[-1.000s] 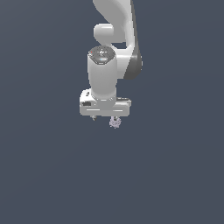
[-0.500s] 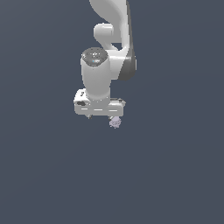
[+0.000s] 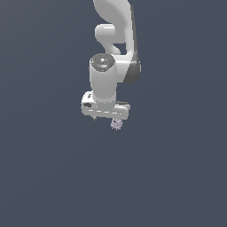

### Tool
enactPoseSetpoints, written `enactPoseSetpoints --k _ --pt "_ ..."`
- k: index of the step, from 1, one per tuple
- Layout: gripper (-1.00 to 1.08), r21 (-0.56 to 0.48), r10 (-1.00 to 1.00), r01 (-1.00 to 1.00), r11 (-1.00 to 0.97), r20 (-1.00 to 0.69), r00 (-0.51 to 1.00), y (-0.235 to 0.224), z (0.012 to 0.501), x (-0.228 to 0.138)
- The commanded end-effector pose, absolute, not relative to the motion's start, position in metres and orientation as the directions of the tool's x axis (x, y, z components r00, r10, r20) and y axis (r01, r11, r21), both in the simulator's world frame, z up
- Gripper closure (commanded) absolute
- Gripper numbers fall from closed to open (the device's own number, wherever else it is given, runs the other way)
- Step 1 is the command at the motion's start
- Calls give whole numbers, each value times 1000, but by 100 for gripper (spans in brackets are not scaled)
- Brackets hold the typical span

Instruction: Pick up the object and move it to a goal position.

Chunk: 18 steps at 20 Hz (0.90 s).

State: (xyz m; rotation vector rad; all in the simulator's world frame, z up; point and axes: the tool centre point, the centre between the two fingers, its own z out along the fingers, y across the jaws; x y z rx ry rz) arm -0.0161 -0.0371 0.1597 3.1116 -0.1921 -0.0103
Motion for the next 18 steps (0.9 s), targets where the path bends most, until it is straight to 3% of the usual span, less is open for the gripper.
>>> enactPoseSetpoints --k 1,18 --pt "-92 21 -156 -156 -988 -4 988 -30 151 -22" --pt "-92 1 -398 -398 -917 0 917 16 95 -76"
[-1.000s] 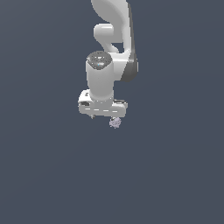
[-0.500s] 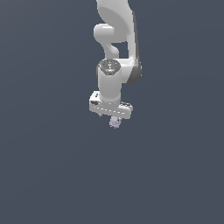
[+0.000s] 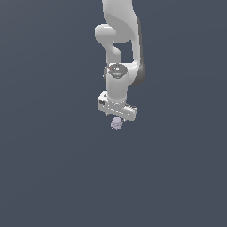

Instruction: Pick up the object and move it to a goal position.

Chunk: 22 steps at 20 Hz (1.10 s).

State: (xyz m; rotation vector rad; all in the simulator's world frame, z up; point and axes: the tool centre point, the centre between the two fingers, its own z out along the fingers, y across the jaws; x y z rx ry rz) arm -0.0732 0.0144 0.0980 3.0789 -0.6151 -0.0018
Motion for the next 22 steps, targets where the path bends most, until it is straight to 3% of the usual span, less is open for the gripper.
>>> enactPoseSetpoints --k 1,11,22 --pt "-92 1 -404 -404 -915 0 915 17 94 -78" --pt "-92 0 -413 -413 -911 0 911 19 87 -81" --pt "-92 0 -417 -417 -909 0 909 19 44 -82"
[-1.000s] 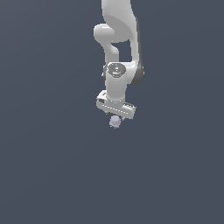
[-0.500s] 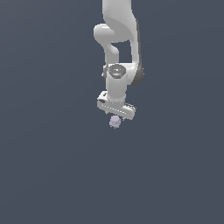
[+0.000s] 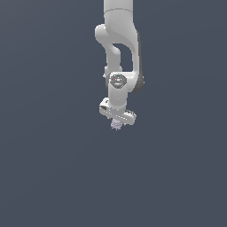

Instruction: Pick up the object and move it to a goal position.

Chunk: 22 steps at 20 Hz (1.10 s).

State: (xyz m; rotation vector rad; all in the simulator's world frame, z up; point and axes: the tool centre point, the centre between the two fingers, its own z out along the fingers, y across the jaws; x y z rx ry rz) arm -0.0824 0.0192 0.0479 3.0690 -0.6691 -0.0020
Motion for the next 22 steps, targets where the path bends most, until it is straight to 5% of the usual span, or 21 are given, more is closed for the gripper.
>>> enactPoseSetpoints --k 1,3,4,22 --pt "-92 0 -417 -417 -909 0 909 19 42 -82" --pt "-92 0 -417 -417 -909 0 909 19 41 -82" --pt "108 0 -417 -417 -909 0 909 19 41 -82" --pt "108 -1 -416 -416 -909 1 909 28 53 -69"
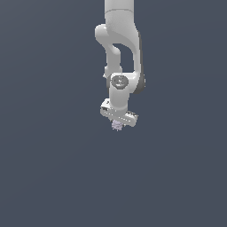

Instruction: Pick up the object and move it to a goal position.

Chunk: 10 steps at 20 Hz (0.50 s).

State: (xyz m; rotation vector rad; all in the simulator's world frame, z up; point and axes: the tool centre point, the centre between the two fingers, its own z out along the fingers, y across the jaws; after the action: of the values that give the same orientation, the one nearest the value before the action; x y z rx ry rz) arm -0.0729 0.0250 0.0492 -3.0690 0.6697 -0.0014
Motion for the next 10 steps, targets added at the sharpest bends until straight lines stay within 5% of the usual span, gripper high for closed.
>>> enactPoseSetpoints --k 1,10 --pt "108 -1 -416 -416 -909 1 909 30 55 -66" --pt "108 0 -416 -416 -909 1 909 56 88 -24"
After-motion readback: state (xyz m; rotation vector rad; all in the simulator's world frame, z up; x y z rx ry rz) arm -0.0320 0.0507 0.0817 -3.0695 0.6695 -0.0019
